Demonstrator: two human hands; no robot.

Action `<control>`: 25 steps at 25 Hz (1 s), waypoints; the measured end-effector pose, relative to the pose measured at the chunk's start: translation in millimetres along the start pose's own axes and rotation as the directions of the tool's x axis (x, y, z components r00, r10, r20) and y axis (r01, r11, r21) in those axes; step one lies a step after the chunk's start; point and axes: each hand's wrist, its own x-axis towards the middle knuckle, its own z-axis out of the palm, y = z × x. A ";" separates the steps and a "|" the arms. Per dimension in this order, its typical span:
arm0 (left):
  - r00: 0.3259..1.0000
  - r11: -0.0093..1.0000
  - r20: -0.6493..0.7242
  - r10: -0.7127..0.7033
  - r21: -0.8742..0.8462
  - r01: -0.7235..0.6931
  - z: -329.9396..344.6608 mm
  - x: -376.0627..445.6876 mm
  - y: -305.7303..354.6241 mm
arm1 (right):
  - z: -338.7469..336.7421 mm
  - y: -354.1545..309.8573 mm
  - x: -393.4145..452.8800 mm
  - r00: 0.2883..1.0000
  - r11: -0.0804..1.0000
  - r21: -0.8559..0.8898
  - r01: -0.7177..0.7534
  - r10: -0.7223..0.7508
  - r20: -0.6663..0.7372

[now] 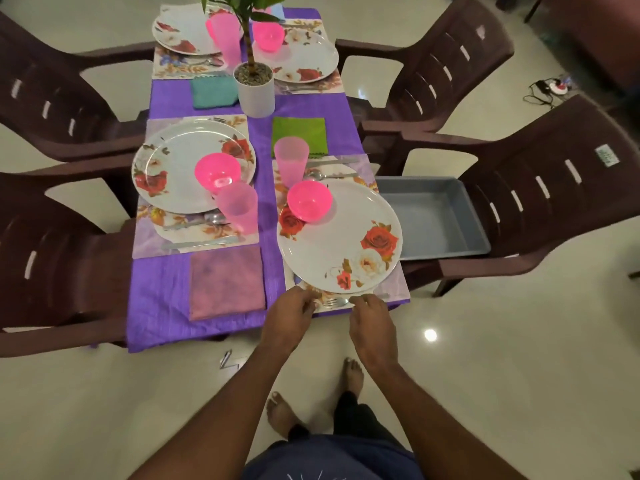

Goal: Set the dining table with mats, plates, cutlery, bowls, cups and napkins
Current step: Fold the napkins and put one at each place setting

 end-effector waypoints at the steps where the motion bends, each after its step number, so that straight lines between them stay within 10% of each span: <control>1: 0.999 0.999 0.011 0.041 0.033 -0.041 1.0 -1.1 1.7 | 2.8 -0.4 0.7 1.000 1.000 -0.013 0.014 -0.014 0.002; 25: 0.997 0.988 0.011 0.081 0.130 -0.082 1.1 0.3 2.5 | -6.7 -13.9 9.5 0.997 0.996 0.044 0.073 -0.072 -0.023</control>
